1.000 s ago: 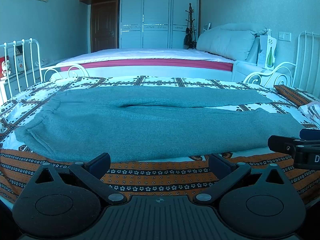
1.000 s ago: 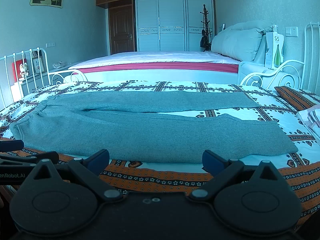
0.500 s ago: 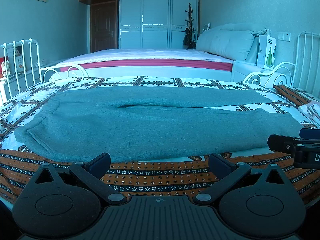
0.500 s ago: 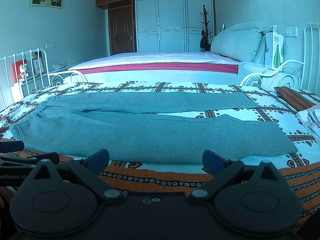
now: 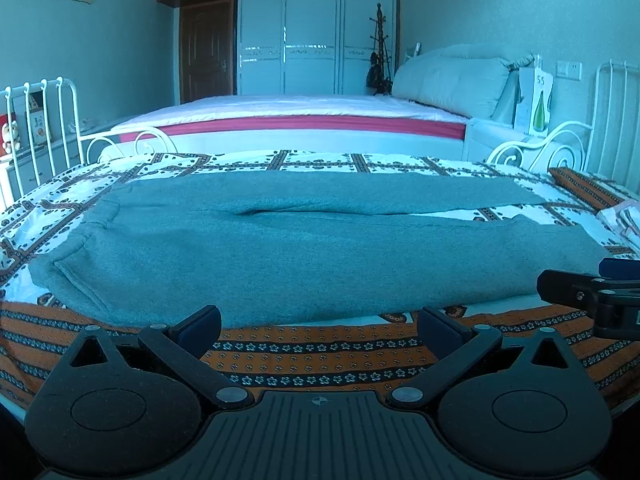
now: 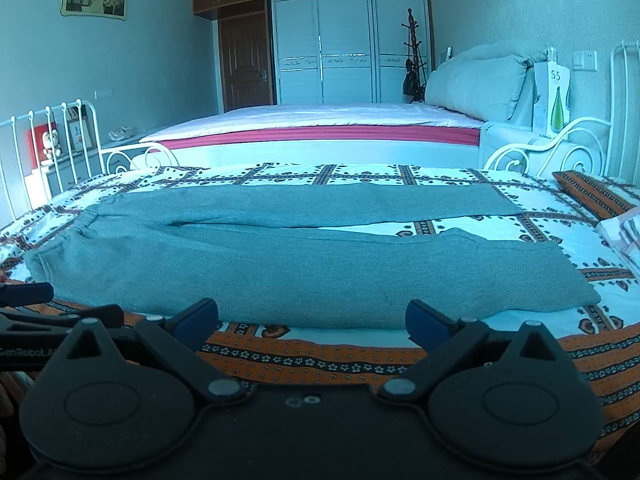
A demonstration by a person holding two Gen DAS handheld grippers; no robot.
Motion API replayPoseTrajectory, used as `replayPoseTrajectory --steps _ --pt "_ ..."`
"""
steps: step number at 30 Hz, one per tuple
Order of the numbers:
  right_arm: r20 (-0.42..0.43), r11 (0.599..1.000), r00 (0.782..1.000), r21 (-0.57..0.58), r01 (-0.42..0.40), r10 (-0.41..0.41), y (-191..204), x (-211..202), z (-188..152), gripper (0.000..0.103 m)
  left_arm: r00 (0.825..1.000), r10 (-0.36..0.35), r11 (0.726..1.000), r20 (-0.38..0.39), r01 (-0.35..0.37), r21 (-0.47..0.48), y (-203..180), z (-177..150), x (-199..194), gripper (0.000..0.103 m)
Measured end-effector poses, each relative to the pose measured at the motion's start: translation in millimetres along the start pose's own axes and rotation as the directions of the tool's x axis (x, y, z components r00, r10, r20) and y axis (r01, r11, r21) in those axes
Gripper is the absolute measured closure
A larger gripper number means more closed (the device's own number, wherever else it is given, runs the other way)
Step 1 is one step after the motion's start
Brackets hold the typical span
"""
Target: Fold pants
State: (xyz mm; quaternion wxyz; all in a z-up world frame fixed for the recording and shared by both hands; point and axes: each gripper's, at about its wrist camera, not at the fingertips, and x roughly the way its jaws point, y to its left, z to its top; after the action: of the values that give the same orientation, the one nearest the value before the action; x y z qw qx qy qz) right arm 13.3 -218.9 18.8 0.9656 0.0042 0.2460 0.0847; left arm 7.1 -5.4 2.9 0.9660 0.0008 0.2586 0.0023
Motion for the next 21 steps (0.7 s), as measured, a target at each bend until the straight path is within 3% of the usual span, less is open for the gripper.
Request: replayPoseTrajectory --steps 4,7,9,13,16,21 --pt "-0.008 0.997 0.998 0.047 -0.066 0.067 -6 4 15 0.008 1.0 -0.018 1.0 0.011 0.018 0.0 14 23 4 0.0" --pt "-0.02 0.995 0.995 0.027 -0.095 0.096 -4 19 35 0.008 1.0 0.029 0.999 -0.004 -0.029 0.013 32 44 20 0.0" --pt "-0.029 0.994 0.993 0.011 -0.112 0.113 -1 34 48 0.01 1.0 0.022 0.999 0.004 -0.022 0.036 48 57 32 0.0" --pt "-0.023 0.988 0.988 -0.003 -0.156 0.156 6 69 80 0.02 0.999 0.045 0.998 0.025 -0.046 0.031 98 88 64 0.0" --pt "-0.016 0.985 0.985 -0.014 -0.175 0.174 11 99 105 0.021 0.994 0.111 0.994 0.017 -0.112 0.013 140 111 96 0.0" --pt "0.0 0.974 0.974 -0.037 -0.226 0.226 23 157 135 0.022 0.983 0.179 0.979 -0.027 -0.181 -0.099 213 140 155 0.0"
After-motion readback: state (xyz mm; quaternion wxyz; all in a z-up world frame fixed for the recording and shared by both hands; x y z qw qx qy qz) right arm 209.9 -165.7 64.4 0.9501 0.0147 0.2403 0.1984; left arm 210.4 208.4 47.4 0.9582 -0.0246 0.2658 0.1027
